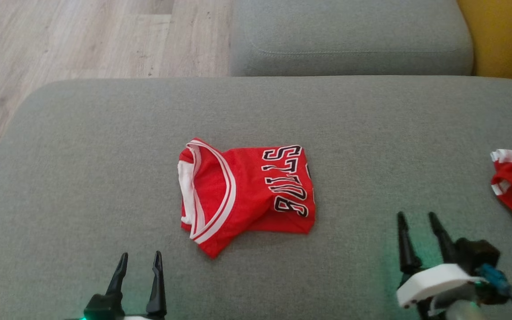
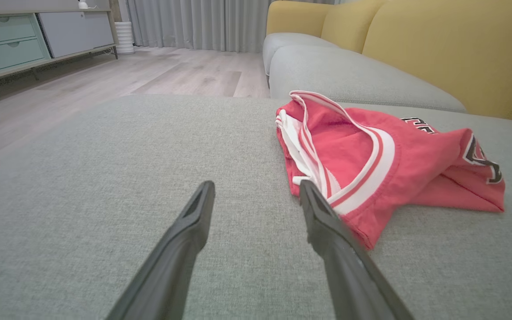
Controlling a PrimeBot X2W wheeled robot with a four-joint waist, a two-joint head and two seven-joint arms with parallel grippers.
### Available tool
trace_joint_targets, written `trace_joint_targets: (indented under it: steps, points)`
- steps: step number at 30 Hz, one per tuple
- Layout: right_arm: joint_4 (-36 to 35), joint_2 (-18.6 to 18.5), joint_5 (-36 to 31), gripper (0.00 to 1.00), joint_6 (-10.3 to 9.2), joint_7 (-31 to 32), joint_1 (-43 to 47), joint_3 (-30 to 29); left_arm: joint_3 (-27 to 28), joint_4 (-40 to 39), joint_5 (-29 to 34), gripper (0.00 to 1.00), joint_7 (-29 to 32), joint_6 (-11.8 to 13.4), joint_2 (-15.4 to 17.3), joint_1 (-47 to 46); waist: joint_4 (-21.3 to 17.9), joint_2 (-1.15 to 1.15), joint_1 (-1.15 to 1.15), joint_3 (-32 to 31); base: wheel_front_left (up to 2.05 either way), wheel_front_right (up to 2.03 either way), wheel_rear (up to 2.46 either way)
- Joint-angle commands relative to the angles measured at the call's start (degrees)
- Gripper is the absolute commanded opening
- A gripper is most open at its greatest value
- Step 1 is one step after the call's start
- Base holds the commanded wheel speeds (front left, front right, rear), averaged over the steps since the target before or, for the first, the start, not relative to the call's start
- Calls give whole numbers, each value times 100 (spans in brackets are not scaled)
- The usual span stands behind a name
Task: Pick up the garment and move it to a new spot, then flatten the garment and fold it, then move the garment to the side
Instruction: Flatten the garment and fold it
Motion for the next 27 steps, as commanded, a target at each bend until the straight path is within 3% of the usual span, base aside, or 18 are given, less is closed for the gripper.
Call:
trace_joint_targets:
  steps: [1, 10, 22, 23, 24, 25, 26, 27]
  points:
    - [-84, -21, 33, 100, 20, -62, -276, 270, 144, -154, 0, 100, -55, 41, 10, -238, 57, 0, 0, 28, 0, 0, 0]
    - [858, -21, -23, 96, 20, -28, -913, 1821, -103, -53, -114, 100, -55, 9, 10, -344, 550, 0, 0, 303, 0, 0, 0]
    - [1663, -21, -293, 88, 20, -50, -1507, 1913, -167, -42, -206, 100, -55, 4, 10, -502, 970, 0, 0, 667, 0, 0, 0]
    - [1678, -21, -302, 82, 20, -52, -1520, 1904, -168, -44, -213, 100, -55, 4, 10, -507, 971, 0, 0, 680, 0, 0, 0]
    - [1678, -21, -302, 82, 20, -52, -1520, 1904, -168, -44, -213, 100, -55, 4, 10, -507, 971, 0, 0, 680, 0, 0, 0]
    - [1674, -21, -325, 53, 20, -56, -1525, 1883, -183, -57, -231, 100, -55, 6, 10, -520, 960, 0, 0, 692, 0, 0, 0]
    - [1650, -21, -334, 43, 20, -58, -1517, 1876, -198, -66, -240, 100, -55, 1, 10, -535, 950, 0, 0, 697, 0, 0, 0]
    - [1650, -21, -334, 43, 20, -58, -1517, 1876, -198, -66, -240, 100, -55, 1, 10, -535, 950, 0, 0, 697, 0, 0, 0]
